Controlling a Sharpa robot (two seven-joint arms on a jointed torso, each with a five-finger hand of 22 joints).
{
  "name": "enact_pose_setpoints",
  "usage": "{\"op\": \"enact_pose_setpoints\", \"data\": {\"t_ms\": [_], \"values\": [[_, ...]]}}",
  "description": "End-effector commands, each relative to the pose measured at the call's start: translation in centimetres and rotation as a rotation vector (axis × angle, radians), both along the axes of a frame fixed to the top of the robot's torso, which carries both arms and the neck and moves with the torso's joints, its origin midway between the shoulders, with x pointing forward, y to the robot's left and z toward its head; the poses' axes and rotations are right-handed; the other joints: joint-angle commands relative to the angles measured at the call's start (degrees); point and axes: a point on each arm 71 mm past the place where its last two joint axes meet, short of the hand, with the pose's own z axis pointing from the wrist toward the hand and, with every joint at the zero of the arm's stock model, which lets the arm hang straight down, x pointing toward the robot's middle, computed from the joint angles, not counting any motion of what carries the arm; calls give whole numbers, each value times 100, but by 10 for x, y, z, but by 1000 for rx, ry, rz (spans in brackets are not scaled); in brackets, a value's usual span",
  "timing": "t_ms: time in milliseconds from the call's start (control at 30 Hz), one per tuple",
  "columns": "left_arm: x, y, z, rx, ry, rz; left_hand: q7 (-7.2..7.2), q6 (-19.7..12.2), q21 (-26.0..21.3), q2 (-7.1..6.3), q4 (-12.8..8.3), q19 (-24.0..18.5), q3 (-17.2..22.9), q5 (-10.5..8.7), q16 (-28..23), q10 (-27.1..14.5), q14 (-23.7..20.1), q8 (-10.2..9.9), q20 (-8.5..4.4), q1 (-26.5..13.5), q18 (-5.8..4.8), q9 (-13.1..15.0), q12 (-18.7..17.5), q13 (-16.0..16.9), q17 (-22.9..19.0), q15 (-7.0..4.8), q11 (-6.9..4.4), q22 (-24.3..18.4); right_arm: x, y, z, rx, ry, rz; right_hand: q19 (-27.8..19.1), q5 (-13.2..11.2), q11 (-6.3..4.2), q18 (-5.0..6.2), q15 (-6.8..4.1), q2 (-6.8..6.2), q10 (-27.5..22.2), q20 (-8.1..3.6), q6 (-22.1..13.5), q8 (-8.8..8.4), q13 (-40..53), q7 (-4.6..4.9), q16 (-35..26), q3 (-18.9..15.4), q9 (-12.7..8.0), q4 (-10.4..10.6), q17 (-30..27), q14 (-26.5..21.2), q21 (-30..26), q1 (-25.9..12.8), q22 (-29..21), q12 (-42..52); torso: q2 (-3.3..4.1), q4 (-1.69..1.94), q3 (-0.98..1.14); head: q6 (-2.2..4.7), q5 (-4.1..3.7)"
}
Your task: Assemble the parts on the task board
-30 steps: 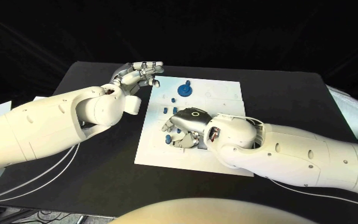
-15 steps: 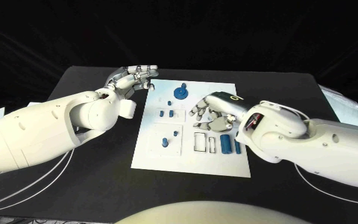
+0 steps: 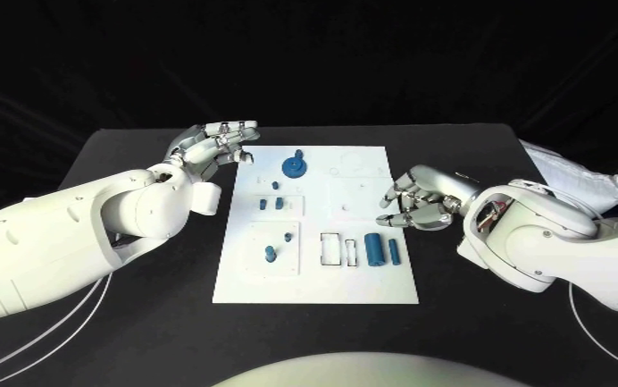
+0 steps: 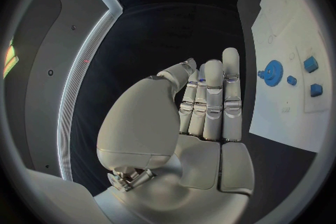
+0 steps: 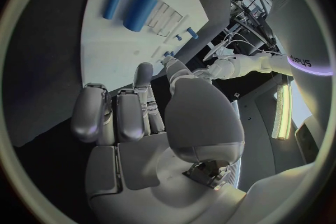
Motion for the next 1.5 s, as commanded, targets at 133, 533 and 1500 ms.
{"op": "enact_pose_setpoints", "data": {"t_ms": [133, 533, 1500], "values": [[-1, -2, 1, -13, -2, -16, 3, -35, -12, 45, 10, 27, -34, 9, -16, -34, -35, 39, 3, -3, 64, -10, 29, 5, -5, 16, -2, -5, -6, -4, -11, -126, 52, -52, 15, 89, -16, -43, -20, 101, 19, -13, -81, 122, 488, -7, 84, -240, 23, 210, 97, 290, 32, -39, 39, 357, -12, -45, 13, -2, -7], [-2, -1, 0, -12, 0, -16, 3, -35, -12, 45, 10, 27, -34, 9, -16, -34, -35, 39, 3, -3, 64, -10, 29, 5, -5, 16, -2, -5, -11, 10, -30, -160, 92, -36, 16, 127, -26, -46, -24, 165, 64, -15, -112, 288, 949, -22, 139, -515, 52, 507, 143, 284, 48, 30, 67, 646, -7, -33, 1, -12, 5], [-3, -1, 0, -14, 2, -20, 3, -35, -13, 46, 9, 28, -36, 9, -17, -36, -37, 40, 3, -3, 64, -10, 32, 5, -8, 16, -2, -5, -5, 33, -62, -205, 174, -3, 13, 160, -36, -47, -31, 299, 107, -22, -124, 407, 1225, -36, 164, -688, 75, 633, 159, 278, 55, 77, 82, 797, -4, -36, -5, -87, 94]]}}
